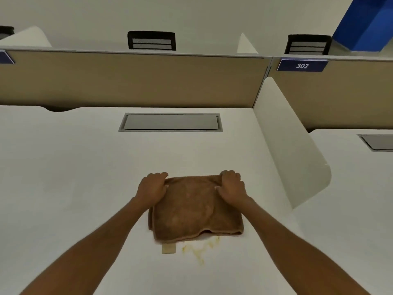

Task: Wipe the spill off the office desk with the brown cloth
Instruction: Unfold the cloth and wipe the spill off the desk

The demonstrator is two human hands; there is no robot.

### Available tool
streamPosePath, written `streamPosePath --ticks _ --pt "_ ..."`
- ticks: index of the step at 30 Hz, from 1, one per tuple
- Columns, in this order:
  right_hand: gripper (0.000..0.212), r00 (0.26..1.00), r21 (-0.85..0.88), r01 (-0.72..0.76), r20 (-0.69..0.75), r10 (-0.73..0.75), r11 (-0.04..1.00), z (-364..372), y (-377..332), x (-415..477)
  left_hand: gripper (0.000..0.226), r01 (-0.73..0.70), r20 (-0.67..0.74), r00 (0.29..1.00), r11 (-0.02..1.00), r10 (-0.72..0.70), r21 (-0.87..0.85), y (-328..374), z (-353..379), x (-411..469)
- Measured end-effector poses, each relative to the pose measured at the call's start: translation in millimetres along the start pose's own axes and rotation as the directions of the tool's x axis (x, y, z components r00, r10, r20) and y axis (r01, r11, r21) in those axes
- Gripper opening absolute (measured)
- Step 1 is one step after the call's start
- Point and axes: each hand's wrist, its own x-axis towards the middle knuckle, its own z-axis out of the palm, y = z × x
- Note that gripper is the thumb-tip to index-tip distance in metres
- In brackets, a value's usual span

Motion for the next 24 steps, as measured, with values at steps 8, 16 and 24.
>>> streamPosePath --ticks 8,16,24 --pt "0.057 0.982 -0.185 0.155 -0.074 -0.171 0.97 65.9 -66.3 -33.8 0.073 -0.026 -0.065 0.997 0.991 0.035 0.134 -52.9 34.2 -34.1" --pt "0.077 0.981 -0.13 0.18 -0.051 -0.188 0.975 87.6 -93.9 -14.3 0.086 0.028 0.061 0.997 0.975 -0.043 0.219 -90.0 42.2 -31.8" --pt "0.081 0.983 -0.224 0.174 -0.014 -0.182 0.959 109.8 -105.2 3.2 0.091 0.0 0.05 0.999 0.989 -0.007 0.145 -99.8 59.4 -22.3"
